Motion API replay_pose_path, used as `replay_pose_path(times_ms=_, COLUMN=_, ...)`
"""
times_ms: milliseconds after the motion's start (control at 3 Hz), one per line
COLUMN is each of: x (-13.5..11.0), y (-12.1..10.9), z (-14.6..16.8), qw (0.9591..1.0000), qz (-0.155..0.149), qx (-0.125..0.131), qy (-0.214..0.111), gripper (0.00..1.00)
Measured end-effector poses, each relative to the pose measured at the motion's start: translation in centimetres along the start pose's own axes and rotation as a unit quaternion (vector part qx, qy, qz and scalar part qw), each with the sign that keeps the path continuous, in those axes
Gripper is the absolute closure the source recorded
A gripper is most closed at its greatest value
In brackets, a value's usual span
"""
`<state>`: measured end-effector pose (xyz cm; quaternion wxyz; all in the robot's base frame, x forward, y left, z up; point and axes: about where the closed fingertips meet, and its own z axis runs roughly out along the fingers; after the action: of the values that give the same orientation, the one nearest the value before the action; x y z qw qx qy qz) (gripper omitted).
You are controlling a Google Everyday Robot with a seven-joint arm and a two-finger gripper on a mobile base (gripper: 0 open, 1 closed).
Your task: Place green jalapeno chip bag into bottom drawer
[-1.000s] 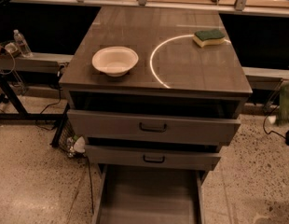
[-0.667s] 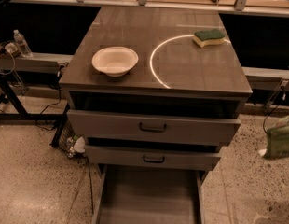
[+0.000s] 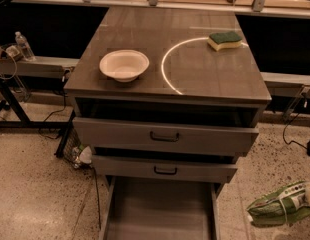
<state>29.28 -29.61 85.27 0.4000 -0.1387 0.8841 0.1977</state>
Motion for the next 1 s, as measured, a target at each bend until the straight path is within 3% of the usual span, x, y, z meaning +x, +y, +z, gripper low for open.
replay_pose_path(times_ms=333, x=0.0, y=0.0, z=0.0, qw=1.0, qz=0.0, qx=0.0, qy=0.0, gripper=1.0)
replay_pose_path(times_ms=1000, x=3.9, y=3.3, z=8.3, qw=0.9969, qz=0.019, qx=-0.076, qy=0.003, gripper=1.0)
